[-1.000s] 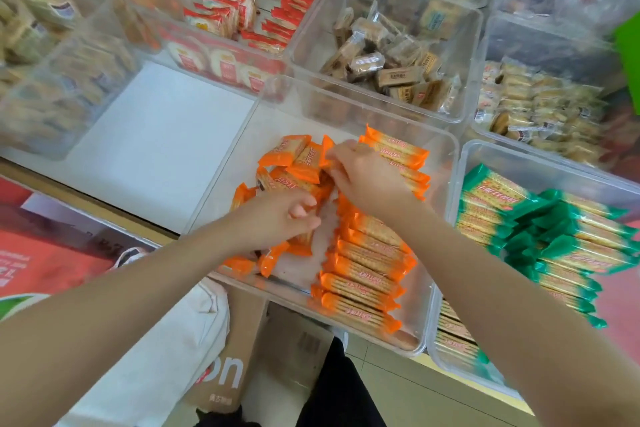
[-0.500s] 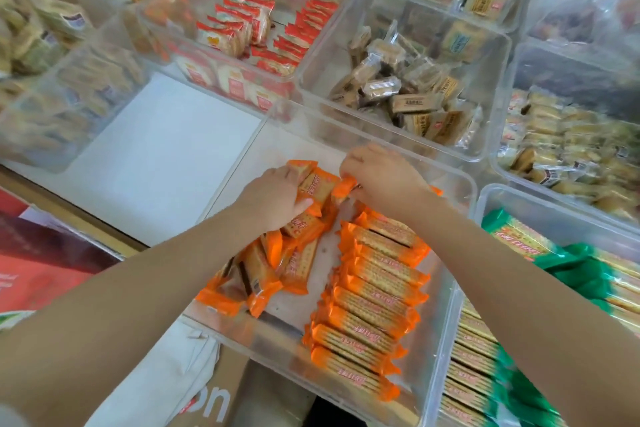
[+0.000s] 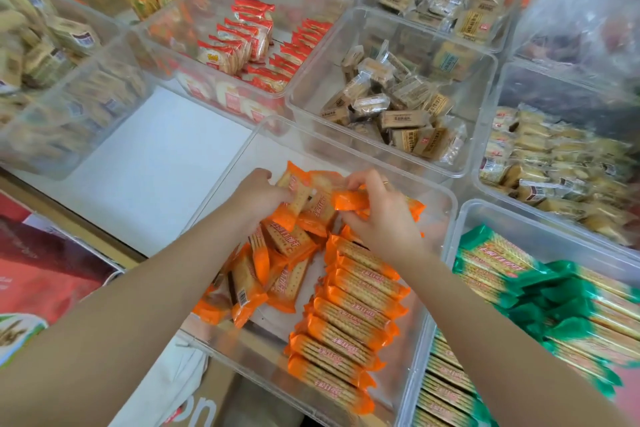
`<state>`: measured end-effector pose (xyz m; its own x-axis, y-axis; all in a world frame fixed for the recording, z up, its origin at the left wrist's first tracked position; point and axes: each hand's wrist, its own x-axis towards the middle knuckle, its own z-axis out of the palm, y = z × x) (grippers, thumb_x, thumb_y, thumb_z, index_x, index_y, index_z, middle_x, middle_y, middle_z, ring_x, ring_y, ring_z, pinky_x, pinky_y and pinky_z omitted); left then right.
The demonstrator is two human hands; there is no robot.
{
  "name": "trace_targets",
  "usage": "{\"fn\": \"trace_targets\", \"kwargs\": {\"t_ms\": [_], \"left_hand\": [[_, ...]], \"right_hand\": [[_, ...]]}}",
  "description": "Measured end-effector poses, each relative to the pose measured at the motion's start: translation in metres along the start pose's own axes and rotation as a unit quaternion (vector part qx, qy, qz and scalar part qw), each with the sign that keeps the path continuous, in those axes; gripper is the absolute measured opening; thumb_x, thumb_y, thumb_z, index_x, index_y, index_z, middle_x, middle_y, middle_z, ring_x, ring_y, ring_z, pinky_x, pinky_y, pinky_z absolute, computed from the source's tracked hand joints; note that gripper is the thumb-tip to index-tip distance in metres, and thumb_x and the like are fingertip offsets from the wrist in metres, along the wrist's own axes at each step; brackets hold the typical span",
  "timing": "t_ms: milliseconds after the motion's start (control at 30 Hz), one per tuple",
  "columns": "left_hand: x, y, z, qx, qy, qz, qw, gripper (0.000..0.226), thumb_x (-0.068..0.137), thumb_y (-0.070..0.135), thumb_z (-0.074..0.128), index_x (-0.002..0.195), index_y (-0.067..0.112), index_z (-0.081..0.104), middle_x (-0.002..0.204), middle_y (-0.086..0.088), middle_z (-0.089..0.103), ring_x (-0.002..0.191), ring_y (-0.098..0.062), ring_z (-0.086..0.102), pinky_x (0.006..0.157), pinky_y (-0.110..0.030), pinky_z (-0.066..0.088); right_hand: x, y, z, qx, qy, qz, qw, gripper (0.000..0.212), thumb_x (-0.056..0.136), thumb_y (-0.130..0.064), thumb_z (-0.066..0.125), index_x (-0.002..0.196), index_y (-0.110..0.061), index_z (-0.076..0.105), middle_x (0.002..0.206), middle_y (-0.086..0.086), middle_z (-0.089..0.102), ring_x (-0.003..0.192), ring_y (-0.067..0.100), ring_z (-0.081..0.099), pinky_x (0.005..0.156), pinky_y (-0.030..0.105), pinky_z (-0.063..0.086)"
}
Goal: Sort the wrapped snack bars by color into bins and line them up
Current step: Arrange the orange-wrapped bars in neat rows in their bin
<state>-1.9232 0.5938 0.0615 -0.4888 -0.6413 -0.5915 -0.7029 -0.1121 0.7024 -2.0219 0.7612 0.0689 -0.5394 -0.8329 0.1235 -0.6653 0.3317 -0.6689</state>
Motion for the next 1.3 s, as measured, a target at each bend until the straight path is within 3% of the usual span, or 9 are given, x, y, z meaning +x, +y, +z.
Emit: {"fn": "trace_targets", "kwargs": {"t_ms": [233,333,500,667,900,967,1100,1200,1300], "left_hand": [[-0.038,-0.013,-0.007,-0.283,-0.048,-0.008,0.958,0.023,0.096,0.024,0.042,0.096,0.011,0.061,0.090,-0.010,0.062,0.075,-0.022,0.062,0.069,-0.036,0.053],[-0.041,-0.021,-0.013,-0.265,-0.061,0.020,0.962,0.044,0.090,0.049,0.049,0.110,0.012,0.061,0.098,-0.011,0.068,0.085,-0.023,0.066,0.077,-0.038,0.053],[-0.044,-0.035,-0.031,-0.213,0.012,0.091,0.973,0.025,0.089,0.027,0.060,0.110,0.025,0.047,0.101,0.000,0.065,0.082,-0.014,0.067,0.068,-0.031,0.055],[-0.047,-0.047,-0.050,-0.126,0.042,0.163,0.978,0.027,0.087,0.027,0.061,0.106,0.036,0.043,0.105,0.003,0.062,0.089,-0.014,0.064,0.071,-0.032,0.055],[-0.051,-0.049,-0.047,-0.073,0.076,0.179,0.978,0.028,0.085,0.022,0.063,0.107,0.031,0.047,0.099,0.016,0.059,0.092,-0.010,0.061,0.078,-0.028,0.052],[-0.051,-0.049,-0.044,-0.073,0.080,0.175,0.979,0.030,0.085,0.019,0.063,0.108,0.030,0.047,0.103,0.011,0.060,0.093,-0.012,0.061,0.081,-0.033,0.052],[-0.050,-0.045,-0.035,-0.081,0.073,0.192,0.975,0.037,0.085,0.024,0.062,0.117,0.027,0.044,0.111,0.005,0.058,0.100,-0.016,0.060,0.087,-0.042,0.051],[-0.046,-0.034,-0.023,-0.106,0.073,0.189,0.973,0.043,0.090,0.020,0.058,0.129,0.022,0.039,0.109,0.004,0.057,0.099,-0.017,0.060,0.086,-0.038,0.051],[-0.044,-0.022,-0.008,-0.200,0.035,0.171,0.964,0.039,0.095,0.017,0.048,0.132,0.023,0.036,0.106,0.007,0.060,0.096,-0.013,0.062,0.082,-0.032,0.052]], "right_hand": [[-0.003,-0.028,0.035,-0.011,-0.020,-0.063,0.998,0.035,0.073,-0.005,0.064,0.100,-0.015,0.043,0.116,0.006,0.045,0.070,0.021,0.048,0.053,0.031,0.041],[-0.001,-0.036,0.039,0.012,-0.098,-0.128,0.987,0.042,0.076,-0.004,0.059,0.117,-0.010,0.048,0.134,0.007,0.038,0.088,0.022,0.056,0.066,0.023,0.044],[0.019,-0.023,0.030,-0.015,-0.105,0.004,0.994,0.051,0.083,0.000,0.045,0.132,-0.012,0.043,0.140,0.004,0.041,0.120,0.023,0.051,0.084,0.034,0.048],[0.058,-0.012,0.051,-0.305,-0.366,-0.107,0.872,0.051,0.095,-0.010,0.042,0.144,-0.021,0.032,0.148,-0.001,0.035,0.134,0.024,0.029,0.102,0.040,0.037],[0.083,0.001,0.052,-0.475,-0.379,-0.210,0.766,0.042,0.090,-0.009,0.050,0.129,-0.023,0.047,0.124,0.007,0.049,0.115,0.027,0.042,0.088,0.036,0.039],[0.080,0.002,0.037,-0.427,-0.368,-0.205,0.800,0.037,0.088,-0.018,0.057,0.124,-0.022,0.054,0.123,0.004,0.047,0.116,0.024,0.039,0.091,0.034,0.037],[0.060,-0.006,-0.002,-0.048,-0.201,-0.063,0.976,0.024,0.087,-0.018,0.064,0.109,-0.012,0.058,0.096,-0.007,0.058,0.096,0.017,0.055,0.081,0.027,0.040],[0.041,-0.022,-0.012,0.233,-0.120,0.042,0.964,0.013,0.092,-0.016,0.057,0.104,-0.017,0.057,0.093,-0.005,0.066,0.087,0.011,0.065,0.078,0.026,0.053],[0.035,-0.032,0.005,0.289,-0.097,0.097,0.948,0.012,0.095,-0.025,0.052,0.105,-0.021,0.055,0.100,0.003,0.067,0.091,0.016,0.066,0.082,0.038,0.056]]}}
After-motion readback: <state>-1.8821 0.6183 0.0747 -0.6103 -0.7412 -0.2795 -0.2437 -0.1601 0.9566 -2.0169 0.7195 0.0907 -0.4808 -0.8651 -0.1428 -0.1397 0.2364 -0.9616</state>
